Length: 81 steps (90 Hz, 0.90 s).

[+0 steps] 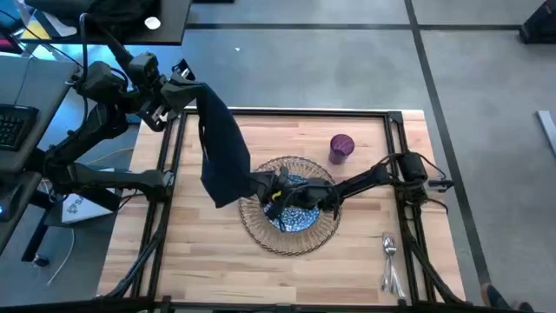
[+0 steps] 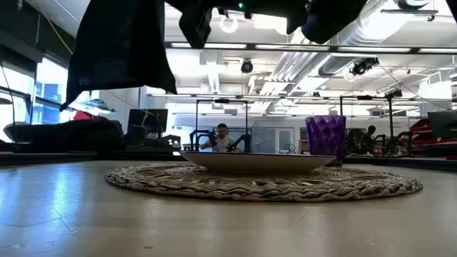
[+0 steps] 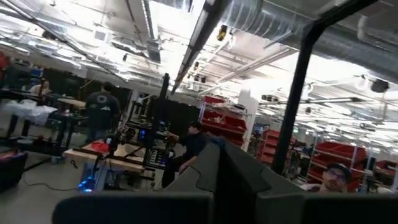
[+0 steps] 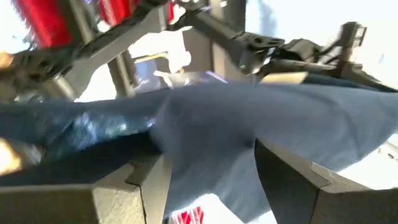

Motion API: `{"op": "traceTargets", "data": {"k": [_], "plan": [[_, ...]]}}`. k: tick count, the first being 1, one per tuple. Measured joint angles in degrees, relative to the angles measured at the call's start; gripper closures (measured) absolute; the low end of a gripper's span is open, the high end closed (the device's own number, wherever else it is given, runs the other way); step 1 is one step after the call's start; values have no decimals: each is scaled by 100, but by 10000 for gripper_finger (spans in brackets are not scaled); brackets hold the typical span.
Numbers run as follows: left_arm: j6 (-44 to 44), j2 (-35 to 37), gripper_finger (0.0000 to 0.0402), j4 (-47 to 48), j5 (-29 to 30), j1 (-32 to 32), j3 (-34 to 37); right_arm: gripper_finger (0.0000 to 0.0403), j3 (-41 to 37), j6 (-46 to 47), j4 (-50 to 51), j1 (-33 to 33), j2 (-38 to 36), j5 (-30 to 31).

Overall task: Set table place
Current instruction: Fold the blue table napkin

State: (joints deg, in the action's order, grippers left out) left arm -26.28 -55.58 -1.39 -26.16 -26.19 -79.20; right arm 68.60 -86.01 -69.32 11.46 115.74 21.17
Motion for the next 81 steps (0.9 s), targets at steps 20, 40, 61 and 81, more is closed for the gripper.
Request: {"op": "traceTargets", "data": {"k": [20, 40, 61, 81], "plan": [[133, -175, 402, 3, 467, 96, 0, 206, 0, 870, -321, -3, 0, -357], [-51, -404, 402, -285, 609, 219, 0, 206, 2, 937, 116, -245, 9, -11], [132, -467, 402, -318, 977, 237, 0, 206, 2, 66, -264, 26, 7, -154], [201, -464, 402, -320, 1141, 237, 0, 236, 78, 398, -467, -18, 7, -7]]}}
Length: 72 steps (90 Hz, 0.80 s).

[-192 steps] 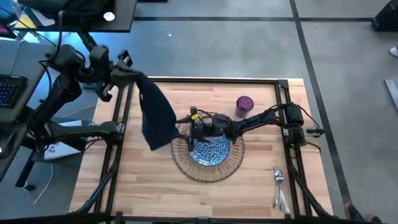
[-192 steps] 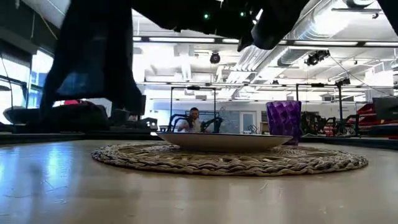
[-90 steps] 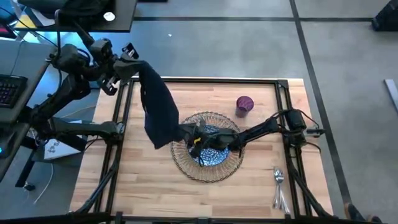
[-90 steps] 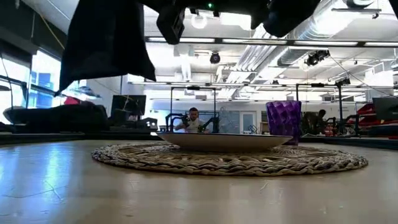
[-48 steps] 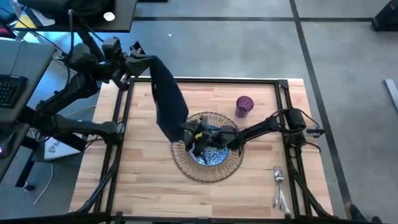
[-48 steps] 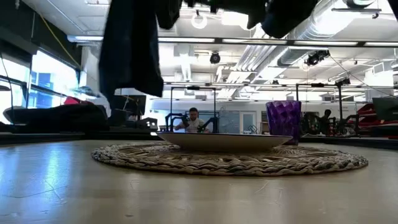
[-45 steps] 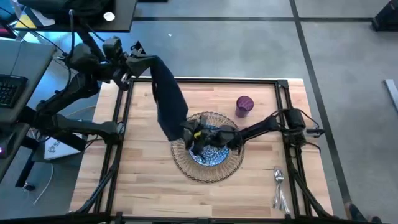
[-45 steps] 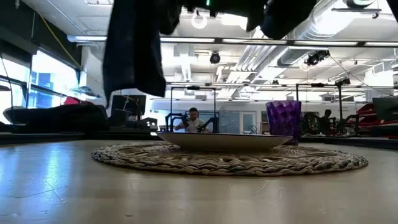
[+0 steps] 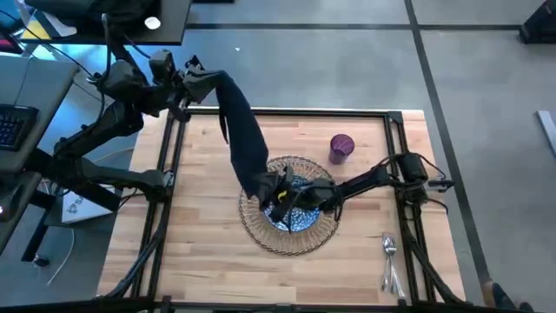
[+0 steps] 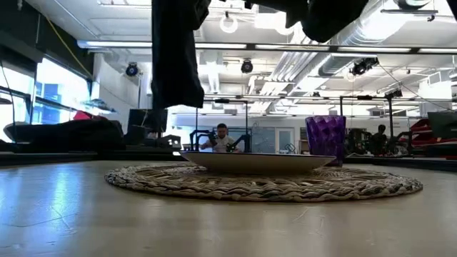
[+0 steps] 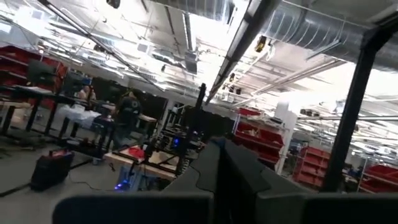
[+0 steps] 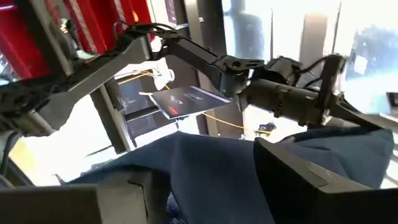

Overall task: Set table place
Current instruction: Fold the blue table napkin

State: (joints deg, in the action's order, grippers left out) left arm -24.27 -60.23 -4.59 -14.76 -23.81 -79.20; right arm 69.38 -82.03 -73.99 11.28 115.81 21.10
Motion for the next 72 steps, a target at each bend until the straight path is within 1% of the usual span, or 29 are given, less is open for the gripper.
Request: {"op": "traceTargets", "data": {"k": [8, 22, 26, 41, 49, 60, 72], "plan": [[77, 2, 402, 65, 1, 0, 0, 279, 131, 172, 32, -4, 0, 96], [86, 3, 402, 389, 1, -2, -2, 376, 324, 538, 135, -4, 0, 195], [113, 22, 402, 526, -1, -3, -2, 392, 375, 663, 132, 1, -1, 302], [457, 149, 402, 1174, -12, -101, -2, 401, 412, 973, 167, 87, -21, 530], [646, 258, 402, 1634, -4, -177, -2, 402, 407, 1126, 523, 165, -176, 676], [915, 398, 396, 2339, 1, -271, -2, 403, 405, 1669, 1668, 214, -655, 742], [1144, 438, 375, 3191, 3, -297, -2, 403, 403, 2596, 3306, 117, -1282, 544]]}}
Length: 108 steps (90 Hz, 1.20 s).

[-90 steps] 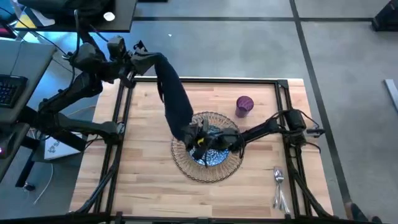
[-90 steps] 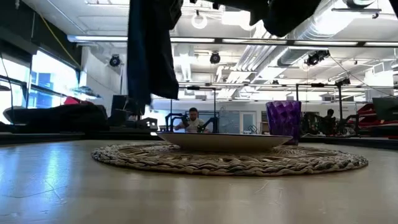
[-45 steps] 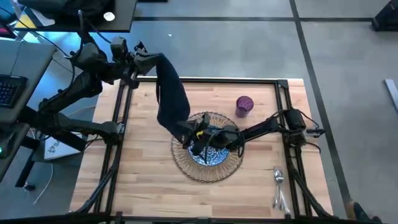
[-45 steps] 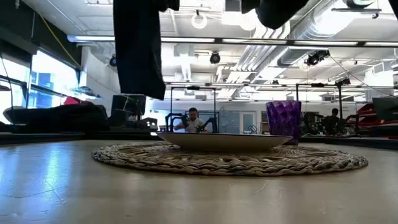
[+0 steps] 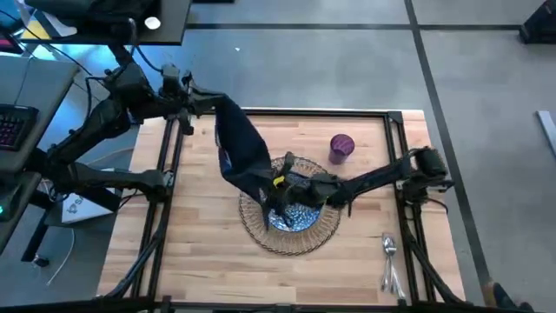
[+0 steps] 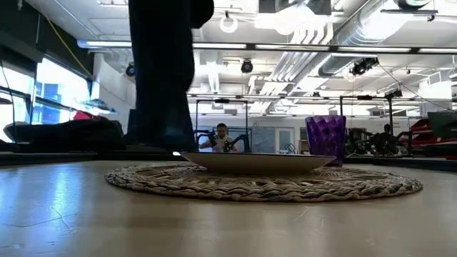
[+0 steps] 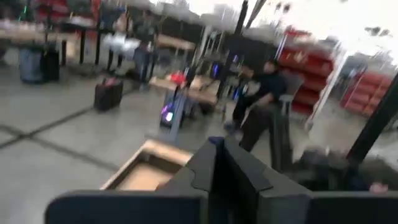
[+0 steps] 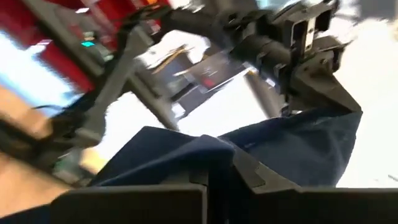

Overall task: Set table place
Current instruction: Fold the blue table napkin

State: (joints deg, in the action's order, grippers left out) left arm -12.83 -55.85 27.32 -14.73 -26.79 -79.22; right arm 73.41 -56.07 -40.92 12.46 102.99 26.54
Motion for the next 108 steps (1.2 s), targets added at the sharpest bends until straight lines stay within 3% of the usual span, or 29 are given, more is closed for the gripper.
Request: {"op": "traceTargets", "data": {"k": [22, 39, 61, 84, 96, 108], "plan": [[294, -5, 323, 1040, -9, 35, 295, 403, -3, 1099, 2641, -196, -1208, -176], [407, 8, 290, 1108, -6, 37, 964, 403, -7, 1661, 3855, -165, -1965, -297], [724, 8, 261, 985, -37, 37, 1778, 403, -7, 1760, 4069, -154, -2497, -299], [1609, 10, 243, 1436, -38, 17, 1849, 403, -7, 1535, 4050, -154, -2784, -299], [1789, 36, 243, 1556, -391, 122, 1970, 403, 26, 1486, 3907, -184, -2920, -333], [1654, 248, 243, 1145, -685, 271, 2697, 403, 205, 1500, 3940, -239, -3029, -740]]}}
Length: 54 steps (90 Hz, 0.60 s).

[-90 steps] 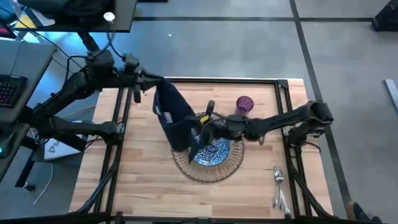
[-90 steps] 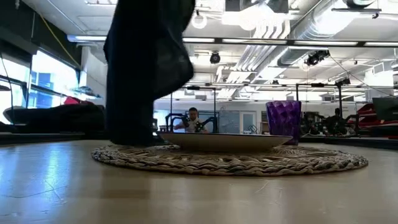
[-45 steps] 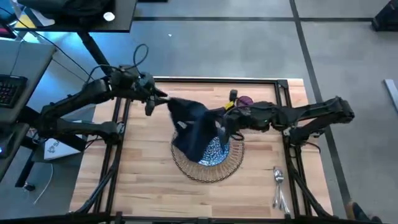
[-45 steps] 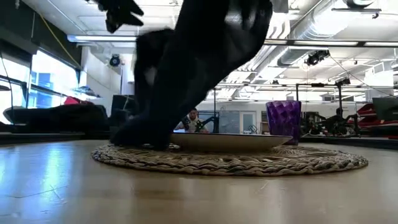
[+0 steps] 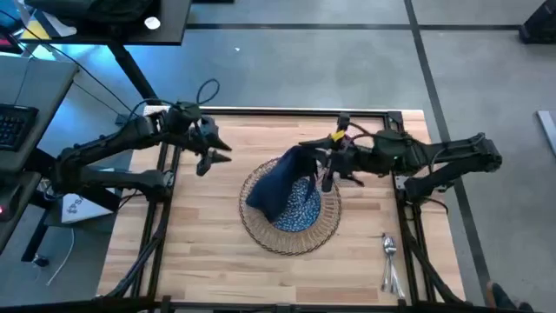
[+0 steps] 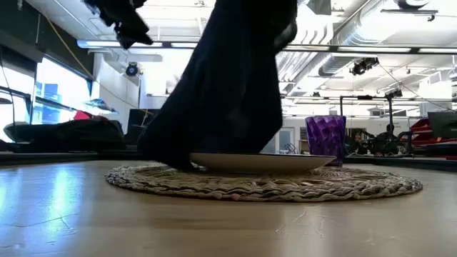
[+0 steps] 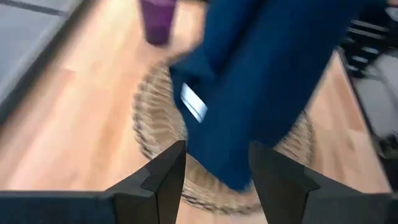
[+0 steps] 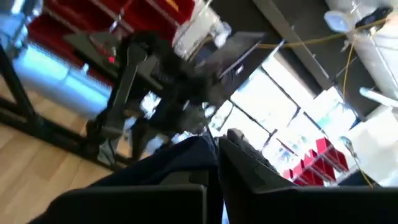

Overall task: Set table place
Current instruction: Fold the blue table napkin

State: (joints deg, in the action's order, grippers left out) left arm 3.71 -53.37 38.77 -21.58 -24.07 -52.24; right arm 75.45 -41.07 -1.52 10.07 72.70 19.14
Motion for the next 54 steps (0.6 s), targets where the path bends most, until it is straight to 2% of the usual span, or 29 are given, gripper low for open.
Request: {"op": "traceTargets", "data": {"k": [9, 24, 32, 44, 54], "plan": [[-252, 149, 243, -853, 6, 168, 855, 403, 132, 106, 278, -33, -67, -392], [-706, 99, 243, -3130, 23, 637, 2319, 403, 326, 437, 704, -109, -144, -733], [-973, -52, 243, -4255, 344, 874, 2932, 403, 431, 629, 931, -124, -157, -948], [-1317, -365, 243, -5357, 878, 1122, 3516, 403, 649, 784, 1170, -120, -156, -1682], [-1790, -722, 243, -5967, 651, 1278, 3683, 403, 788, 788, 1255, -116, -161, -1981]]}}
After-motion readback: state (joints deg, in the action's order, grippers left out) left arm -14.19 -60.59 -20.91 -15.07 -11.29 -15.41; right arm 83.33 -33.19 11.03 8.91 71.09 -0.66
